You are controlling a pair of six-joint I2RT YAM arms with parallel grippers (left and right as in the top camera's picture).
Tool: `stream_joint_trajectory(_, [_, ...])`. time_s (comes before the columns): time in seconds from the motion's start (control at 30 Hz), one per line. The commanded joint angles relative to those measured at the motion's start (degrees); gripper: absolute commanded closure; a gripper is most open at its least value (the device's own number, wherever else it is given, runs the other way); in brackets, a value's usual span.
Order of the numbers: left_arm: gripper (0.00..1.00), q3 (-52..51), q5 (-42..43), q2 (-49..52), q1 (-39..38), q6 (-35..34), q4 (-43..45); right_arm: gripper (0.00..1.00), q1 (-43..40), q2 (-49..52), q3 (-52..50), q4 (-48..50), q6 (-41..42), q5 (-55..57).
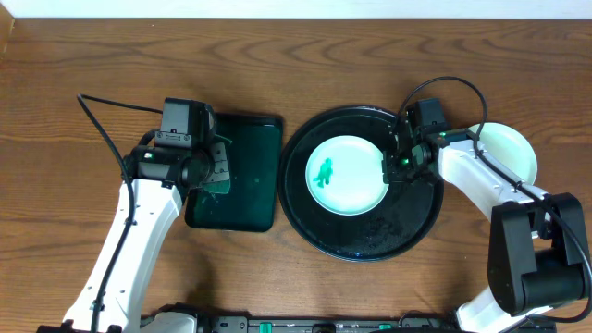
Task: Clean dirty plates on tray and stack at the side
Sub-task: 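Carry the sponge with the left gripper onto the dinosaur plate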
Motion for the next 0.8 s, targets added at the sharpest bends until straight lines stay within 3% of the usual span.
stream_joint_trajectory(0.0, [0.93, 2.12, -0.76, 2.78, -0.07, 0.57, -1.22, 0.99, 0.13, -0.28, -0.09, -0.07, 0.22, -1.68])
stream_joint_trajectory(0.4, [0.93, 22.38, -0.74, 18.88, -0.11, 0.57, -15.52, 0.99, 0.15, -0.28, -0.11, -0.02, 0.2, -1.68])
stream_joint_trajectory(0.77, [0.93, 22.71, 2.75, 19.58, -9.55, -4.35, -12.04, 0.99, 0.24, -0.28, -0.11, -1.16, 5.6, -1.68])
